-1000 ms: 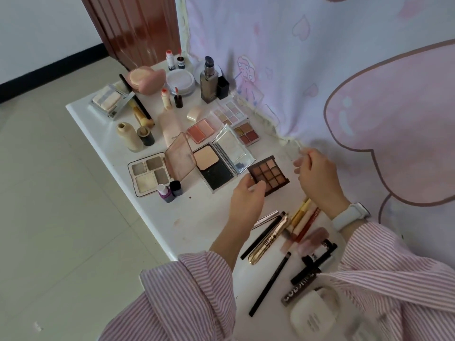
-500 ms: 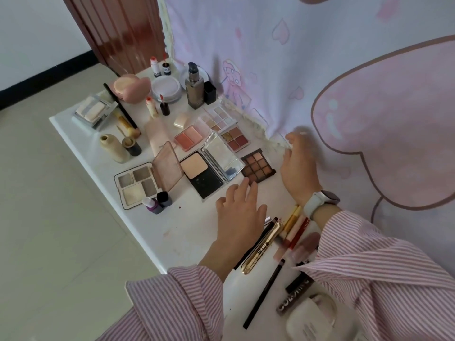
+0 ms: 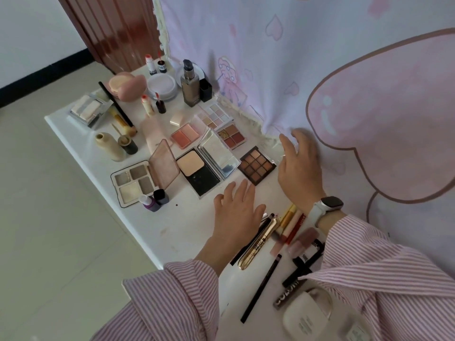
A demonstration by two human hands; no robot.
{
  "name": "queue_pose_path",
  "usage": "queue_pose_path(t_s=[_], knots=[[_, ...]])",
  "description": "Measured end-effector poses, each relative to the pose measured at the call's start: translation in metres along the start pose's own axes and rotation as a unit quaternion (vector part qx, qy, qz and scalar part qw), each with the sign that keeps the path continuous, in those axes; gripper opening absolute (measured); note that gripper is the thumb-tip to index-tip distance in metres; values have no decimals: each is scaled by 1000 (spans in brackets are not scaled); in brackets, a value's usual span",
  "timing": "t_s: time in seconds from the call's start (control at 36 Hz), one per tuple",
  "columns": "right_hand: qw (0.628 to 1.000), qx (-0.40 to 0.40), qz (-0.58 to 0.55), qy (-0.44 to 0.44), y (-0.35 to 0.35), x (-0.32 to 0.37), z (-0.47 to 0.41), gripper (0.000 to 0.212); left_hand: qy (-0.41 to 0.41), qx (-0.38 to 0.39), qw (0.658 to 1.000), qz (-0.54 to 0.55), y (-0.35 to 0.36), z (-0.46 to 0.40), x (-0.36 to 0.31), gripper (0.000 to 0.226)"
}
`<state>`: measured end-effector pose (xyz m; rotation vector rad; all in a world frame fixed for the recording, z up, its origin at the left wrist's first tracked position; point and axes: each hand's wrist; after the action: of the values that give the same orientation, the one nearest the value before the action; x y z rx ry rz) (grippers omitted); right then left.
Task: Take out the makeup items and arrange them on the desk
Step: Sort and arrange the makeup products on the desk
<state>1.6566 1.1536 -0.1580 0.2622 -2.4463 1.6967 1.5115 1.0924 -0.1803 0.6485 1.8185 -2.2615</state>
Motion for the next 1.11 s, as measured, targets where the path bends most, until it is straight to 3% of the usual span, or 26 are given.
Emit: queue_pose_path(t_s=[0.11,0.22,0.31,0.39,0.56,0.67,0.78,0.86,0.94,1.11], knots=[[996,19,-82,-26,-16,11,22,25,3,-63,997,33,-5,17,15,43],[965,198,-130,-109,-18,15,54,21,0,-169,983,76,-2,45,37,26],[948,265,-102,-141,-17,19,74,26,-1,-170,982,83,2,64,50,31],[944,283,-81,-147,-16,23,82,30,7,-178,980,93,8,79,59,34],[948,260,-57,-174,-7,34,79,18,-11,-193,976,100,15,86,60,32],[939,258,-97,-204,-7,46,74,15,-14,-184,978,98,10,84,59,36],[908,338,-233,-86,-15,53,70,17,7,-190,974,120,3,84,67,36],[891,336,-301,44,-22,55,63,18,-2,-192,973,129,-1,89,72,35],[850,316,-381,177,-27,60,61,26,-27,-185,972,145,-5,95,73,30],[826,330,-399,223,-30,77,67,38,-11,-208,967,148,-14,97,73,34]])
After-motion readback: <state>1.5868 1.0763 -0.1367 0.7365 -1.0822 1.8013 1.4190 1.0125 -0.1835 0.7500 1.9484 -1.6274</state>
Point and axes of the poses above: each hand's wrist, its own z-axis away from the middle knuckle, its own y-axis out of the palm, x = y × z, and after that the axes turned 10 degrees about -x, right-handed
